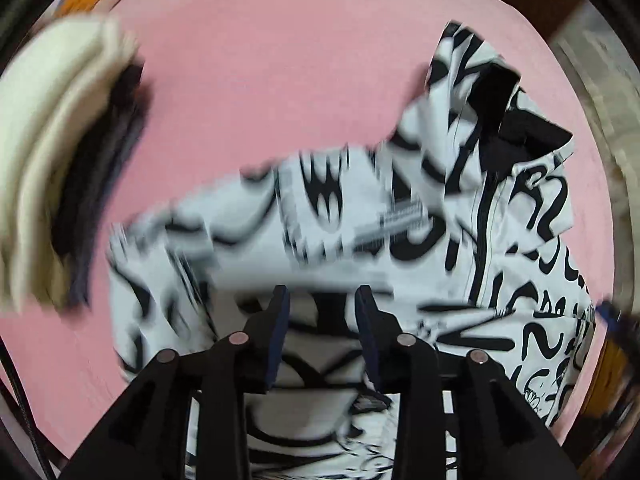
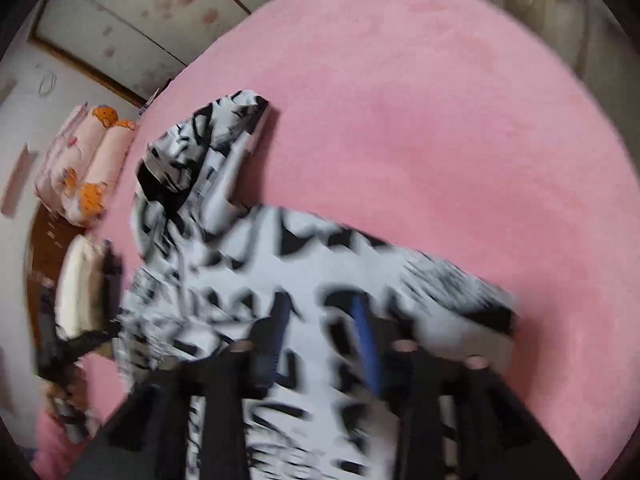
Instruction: Fold large clothes
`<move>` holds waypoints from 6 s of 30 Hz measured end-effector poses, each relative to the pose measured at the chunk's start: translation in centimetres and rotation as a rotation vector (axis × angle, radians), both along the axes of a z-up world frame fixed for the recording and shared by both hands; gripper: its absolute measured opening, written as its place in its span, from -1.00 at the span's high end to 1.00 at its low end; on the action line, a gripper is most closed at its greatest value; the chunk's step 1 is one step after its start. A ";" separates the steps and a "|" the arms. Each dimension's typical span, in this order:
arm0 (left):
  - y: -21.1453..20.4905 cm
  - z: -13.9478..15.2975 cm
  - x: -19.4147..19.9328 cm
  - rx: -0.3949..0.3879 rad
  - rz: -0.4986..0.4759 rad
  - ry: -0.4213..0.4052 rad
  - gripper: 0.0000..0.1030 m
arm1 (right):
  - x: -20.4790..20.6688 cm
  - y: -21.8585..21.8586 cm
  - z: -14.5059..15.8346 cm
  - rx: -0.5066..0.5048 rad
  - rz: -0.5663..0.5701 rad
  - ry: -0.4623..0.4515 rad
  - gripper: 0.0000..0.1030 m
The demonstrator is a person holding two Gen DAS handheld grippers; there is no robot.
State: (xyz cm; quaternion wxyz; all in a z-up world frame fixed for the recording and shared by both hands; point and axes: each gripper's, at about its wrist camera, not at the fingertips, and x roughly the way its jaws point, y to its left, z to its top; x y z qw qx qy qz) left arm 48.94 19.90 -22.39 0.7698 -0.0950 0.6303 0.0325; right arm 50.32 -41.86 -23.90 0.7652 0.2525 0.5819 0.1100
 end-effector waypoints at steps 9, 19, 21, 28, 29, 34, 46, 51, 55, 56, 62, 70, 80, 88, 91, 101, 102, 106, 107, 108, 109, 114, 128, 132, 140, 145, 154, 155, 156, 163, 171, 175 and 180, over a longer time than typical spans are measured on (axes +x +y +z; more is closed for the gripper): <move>0.4 5.0 16.4 0.043 -0.218 0.008 -0.21 | 12.6 2.5 0.8 0.203 -0.169 0.016 -0.10; -3.0 2.8 27.1 -0.380 -0.109 -0.181 -0.35 | 19.3 8.1 -4.1 0.183 -0.118 -0.057 -0.10; -4.0 0.6 28.1 -0.415 -0.111 -0.147 -0.35 | 19.5 8.1 -5.3 0.218 -0.130 -0.054 -0.11; -7.2 -4.7 29.2 -0.425 -0.155 -0.077 -0.11 | 20.6 8.0 -8.1 0.245 -0.126 -0.040 -0.12; -7.4 -5.1 29.1 -0.429 -0.142 -0.074 0.13 | 20.5 7.8 -8.2 0.259 -0.134 -0.047 -0.11; -9.1 -7.0 28.5 -0.368 -0.098 -0.054 0.89 | 20.4 7.2 -8.7 0.326 -0.161 -0.012 0.77; -7.3 2.5 18.9 -0.472 -0.372 -0.298 0.93 | 14.8 8.8 0.6 0.636 0.075 -0.241 0.87; -4.8 5.7 12.9 -0.476 -0.462 -0.326 0.93 | 10.4 9.6 3.8 0.665 0.247 -0.256 0.87; -3.0 6.5 7.6 -0.435 -0.530 -0.309 0.93 | 6.3 10.1 4.7 0.616 0.350 -0.203 0.87; -2.4 6.6 6.3 -0.425 -0.544 -0.302 0.93 | 5.1 10.2 4.7 0.595 0.365 -0.188 0.87; -2.9 4.3 -1.4 -0.295 -0.647 -0.292 0.91 | -1.8 11.1 2.4 0.386 0.433 -0.090 0.86; -5.4 -0.5 -9.8 -0.006 -0.799 -0.321 0.89 | -6.6 13.2 -2.7 0.162 0.422 -0.043 0.79; -5.1 1.1 -11.5 0.051 -0.718 -0.238 0.15 | -8.3 14.8 -0.7 0.016 0.382 -0.012 -0.07; -2.1 8.5 -12.7 -0.096 -0.488 -0.244 -0.13 | -10.5 13.6 7.7 -0.005 0.307 -0.130 -0.27; -3.0 9.8 -11.7 -0.253 -0.374 -0.307 -0.13 | -10.1 14.6 9.5 0.072 0.257 -0.236 -0.27; -9.4 0.7 -6.6 -0.308 -0.135 -0.216 0.51 | -5.5 22.6 -1.1 0.250 0.094 -0.174 1.00; -9.3 -0.4 -6.8 -0.292 -0.127 -0.193 0.52 | -5.6 22.8 -2.7 0.231 0.096 -0.139 1.00; -8.0 -4.0 -8.0 -0.142 -0.146 -0.129 0.81 | -6.9 22.2 -4.9 0.047 0.183 -0.131 1.00; -7.6 -4.5 -8.2 -0.118 -0.153 -0.128 0.83 | -7.4 21.9 -4.6 -0.016 0.225 -0.169 1.00; -7.1 -4.9 -8.5 -0.069 -0.153 -0.129 0.83 | -7.5 21.7 -4.4 -0.057 0.252 -0.190 1.00; -6.7 -5.2 -8.7 -0.011 -0.150 -0.132 0.83 | -7.7 21.5 -4.3 -0.089 0.266 -0.200 1.00; -4.8 -3.6 -9.1 -0.060 -0.067 -0.148 0.84 | -7.9 22.3 -1.0 -0.287 0.289 -0.314 1.00; -11.0 -3.9 0.9 -0.079 0.023 -0.371 0.72 | 3.9 24.3 -5.0 -0.205 0.156 -0.372 1.00; -11.2 -6.3 3.4 -0.028 0.002 -0.388 0.74 | 5.8 22.5 -6.4 -0.220 0.138 -0.336 1.00; -9.6 -6.8 4.5 -0.070 -0.001 -0.389 0.98 | 7.0 18.6 -6.8 -0.253 0.024 -0.306 1.00; -9.1 -5.3 4.1 -0.009 -0.074 -0.404 0.98 | 5.1 19.6 -5.3 -0.491 0.102 -0.374 1.00; -1.5 -0.8 -0.3 0.157 0.115 -0.376 0.54 | 0.5 12.4 -1.9 -0.563 -0.021 -0.329 1.00; -0.9 -0.3 -1.1 0.160 0.125 -0.377 0.36 | -0.6 11.8 -1.3 -0.570 -0.015 -0.309 0.98; -0.3 0.3 -2.3 0.163 0.138 -0.376 0.20 | -1.6 11.4 -0.9 -0.567 -0.019 -0.296 0.96; 4.2 2.3 -11.2 0.181 0.171 -0.324 0.12 | -10.3 12.2 1.7 -0.571 -0.060 -0.205 0.96; 1.9 1.7 -19.9 0.103 0.094 -0.249 0.11 | -19.8 14.9 2.1 -0.466 -0.223 -0.131 0.92; -0.2 1.7 -23.8 0.033 0.067 -0.218 0.11 | -23.2 16.0 1.8 -0.437 -0.248 -0.096 0.57; -2.3 2.5 -27.8 -0.022 0.040 -0.209 0.10 | -26.3 17.5 1.9 -0.382 -0.186 -0.085 0.42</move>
